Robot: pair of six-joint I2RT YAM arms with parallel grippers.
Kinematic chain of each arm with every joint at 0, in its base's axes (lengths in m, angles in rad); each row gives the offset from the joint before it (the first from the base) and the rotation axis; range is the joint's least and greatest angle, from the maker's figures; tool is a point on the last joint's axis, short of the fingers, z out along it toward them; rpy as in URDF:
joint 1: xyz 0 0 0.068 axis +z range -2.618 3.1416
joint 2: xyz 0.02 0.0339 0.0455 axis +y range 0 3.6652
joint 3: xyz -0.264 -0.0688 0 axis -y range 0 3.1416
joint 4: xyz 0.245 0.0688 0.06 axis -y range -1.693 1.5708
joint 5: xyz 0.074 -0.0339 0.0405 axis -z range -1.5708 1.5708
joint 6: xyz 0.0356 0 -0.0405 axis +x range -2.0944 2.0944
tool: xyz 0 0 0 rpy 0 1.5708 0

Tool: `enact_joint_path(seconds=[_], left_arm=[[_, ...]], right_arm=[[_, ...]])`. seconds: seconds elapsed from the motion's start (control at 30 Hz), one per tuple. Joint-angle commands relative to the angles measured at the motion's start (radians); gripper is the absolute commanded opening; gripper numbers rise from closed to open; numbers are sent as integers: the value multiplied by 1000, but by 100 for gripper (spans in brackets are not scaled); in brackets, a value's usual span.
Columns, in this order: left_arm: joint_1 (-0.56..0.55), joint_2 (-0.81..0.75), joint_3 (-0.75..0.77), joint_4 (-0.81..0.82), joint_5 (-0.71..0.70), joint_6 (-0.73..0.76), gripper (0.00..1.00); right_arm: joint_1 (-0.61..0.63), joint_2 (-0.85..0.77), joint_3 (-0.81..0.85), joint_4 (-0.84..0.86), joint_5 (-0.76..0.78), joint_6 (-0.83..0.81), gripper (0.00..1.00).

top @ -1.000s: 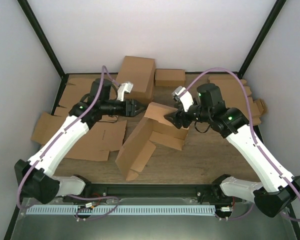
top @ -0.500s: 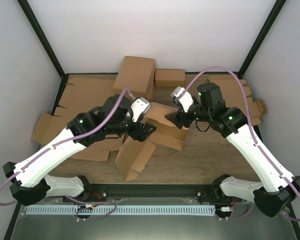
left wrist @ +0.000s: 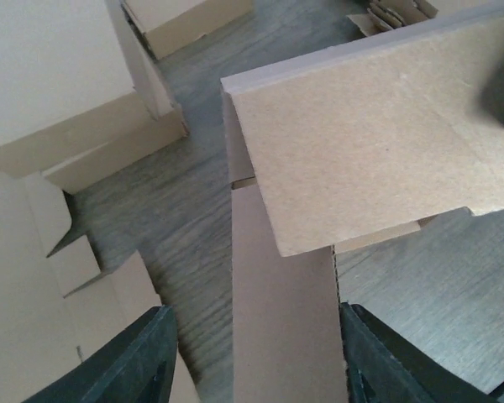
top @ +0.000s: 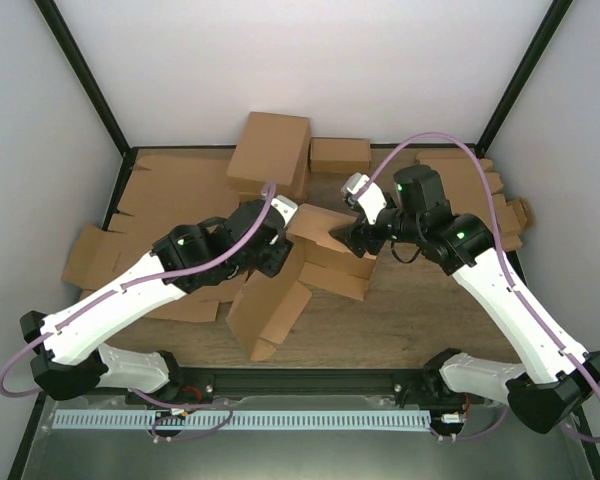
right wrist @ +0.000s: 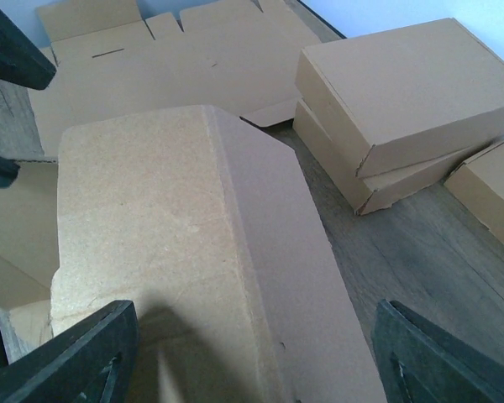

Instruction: Fold the paper box

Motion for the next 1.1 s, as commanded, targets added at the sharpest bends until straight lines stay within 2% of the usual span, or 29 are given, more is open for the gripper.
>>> enact_joint_path(seconds=[0.0,0.1,0.3,0.47,0.87,1.07], left_arm=[[1,-19,9,-38,-55,-23,45],[9,-24,3,-53,-35,-34,34],[18,-55,-16,-20,13,-62,20],[50,-70,-24,-18,4,-90,4],[129,-129,-88,74,174,-76,4],[130,-111,-94,128,262,-57,4]], right_arm=[[6,5,59,7,0,-14,79],[6,8,59,8,-2,-14,79],[6,18,55,7,1,-17,79],[7,11,55,2,11,-20,79],[7,9,46,-25,12,-58,78],[22,21,6,-30,146,-99,71]])
